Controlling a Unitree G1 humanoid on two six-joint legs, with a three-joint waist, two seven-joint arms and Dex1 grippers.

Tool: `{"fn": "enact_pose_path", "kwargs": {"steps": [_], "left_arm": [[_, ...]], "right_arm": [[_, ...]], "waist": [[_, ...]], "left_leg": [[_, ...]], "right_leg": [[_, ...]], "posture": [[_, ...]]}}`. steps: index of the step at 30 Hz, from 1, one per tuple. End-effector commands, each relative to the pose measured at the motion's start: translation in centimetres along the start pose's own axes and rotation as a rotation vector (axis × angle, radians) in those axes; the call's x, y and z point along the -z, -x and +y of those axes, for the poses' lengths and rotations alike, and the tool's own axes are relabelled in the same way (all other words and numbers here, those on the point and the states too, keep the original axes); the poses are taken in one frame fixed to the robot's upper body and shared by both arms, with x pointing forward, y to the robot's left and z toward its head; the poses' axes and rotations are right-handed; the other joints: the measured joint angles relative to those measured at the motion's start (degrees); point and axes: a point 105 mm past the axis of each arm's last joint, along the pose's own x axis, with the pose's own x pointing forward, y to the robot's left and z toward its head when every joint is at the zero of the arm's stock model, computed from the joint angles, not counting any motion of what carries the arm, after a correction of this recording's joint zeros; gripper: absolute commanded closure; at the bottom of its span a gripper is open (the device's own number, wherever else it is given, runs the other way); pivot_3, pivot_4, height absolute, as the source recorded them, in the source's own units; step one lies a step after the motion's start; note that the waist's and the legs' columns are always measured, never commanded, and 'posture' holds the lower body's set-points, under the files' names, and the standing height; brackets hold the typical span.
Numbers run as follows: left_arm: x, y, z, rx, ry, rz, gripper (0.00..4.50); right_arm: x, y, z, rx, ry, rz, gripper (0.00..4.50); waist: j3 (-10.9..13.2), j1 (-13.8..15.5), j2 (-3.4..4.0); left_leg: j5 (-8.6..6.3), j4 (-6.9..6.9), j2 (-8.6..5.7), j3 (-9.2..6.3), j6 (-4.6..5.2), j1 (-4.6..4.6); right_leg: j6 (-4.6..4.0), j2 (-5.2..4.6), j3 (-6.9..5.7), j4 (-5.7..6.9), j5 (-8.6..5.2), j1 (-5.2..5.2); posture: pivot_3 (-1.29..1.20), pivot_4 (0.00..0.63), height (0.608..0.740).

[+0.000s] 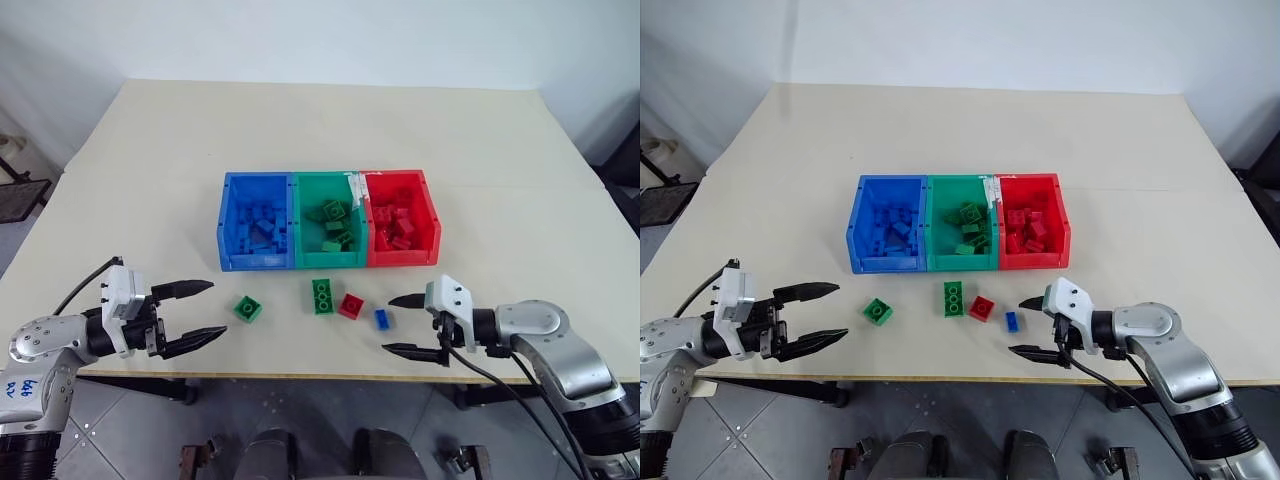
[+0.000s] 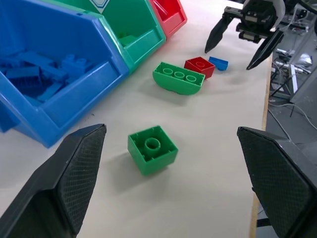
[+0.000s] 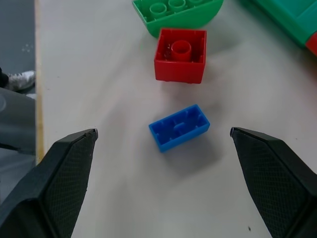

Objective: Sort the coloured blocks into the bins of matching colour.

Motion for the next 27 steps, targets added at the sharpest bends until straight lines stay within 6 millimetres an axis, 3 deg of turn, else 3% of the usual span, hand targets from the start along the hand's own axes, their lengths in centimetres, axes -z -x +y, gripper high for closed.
{"fn": "enact_pose_path", "kwargs": {"steps": [1, 5, 8, 15, 24, 27], "left_arm": [[-1.2, 0.4, -0.3, -0.011, -0.038, -0.021, 0.0], [-1.5, 0.4, -0.4, -0.03, -0.039, -0.03, 0.0], [-1.4, 0.6, -0.5, -0.038, -0.039, -0.026, 0.0], [-1.5, 0.7, -0.6, -0.049, -0.037, -0.029, 0.0], [-1.4, 0.4, -0.2, -0.056, -0.038, -0.042, 0.0], [-1.3, 0.2, -0.1, -0.058, -0.041, -0.053, 0.0]], "right_arm": [[0.5, -0.9, -0.6, 0.007, 0.028, 0.013, 0.01], [0.9, -1.8, -0.9, -0.003, 0.032, 0.022, 0.01], [0.9, -2.2, -0.9, -0.021, 0.042, 0.021, 0.61], [0.0, -1.7, -1.4, -0.006, 0.083, -0.005, 3.02], [-4.3, -0.5, -2.7, 0.022, 0.092, -0.118, 3.04], [-6.8, -1.0, -3.5, 0.054, 0.124, -0.212, 3.04]], "waist": [[0.0, -0.08, 0.0], [-0.03, -0.12, -0.04], [-0.04, -0.21, -0.05], [-0.04, -0.15, -0.05], [-0.01, -0.12, -0.01], [-0.01, -0.16, -0.02]], "left_leg": [[0.0, 0.0, 0.0, 0.01, 0.0, 0.01], [0.0, -0.01, 0.0, 0.03, 0.0, 0.03], [0.0, -0.01, 0.03, 0.03, -0.01, 0.04], [-0.01, 0.0, 0.03, 0.04, -0.02, 0.04], [-0.01, 0.0, 0.03, 0.03, -0.03, 0.02], [-0.01, 0.0, 0.04, 0.03, -0.03, 0.01]], "right_leg": [[0.0, 0.01, 0.0, 0.0, 0.0, 0.0], [0.0, 0.01, 0.01, 0.02, 0.0, 0.0], [0.0, 0.03, 0.01, 0.03, 0.0, 0.0], [-0.01, 0.04, 0.01, 0.04, -0.01, 0.0], [-0.01, 0.03, 0.01, 0.04, -0.01, -0.03], [-0.01, 0.03, 0.01, 0.04, -0.01, -0.03]], "posture": [[0.0, 0.15, 0.74], [0.0, 0.15, 0.74], [0.0, 0.15, 0.74], [0.0, 0.15, 0.74], [0.0, 0.15, 0.74], [0.0, 0.15, 0.74]]}}
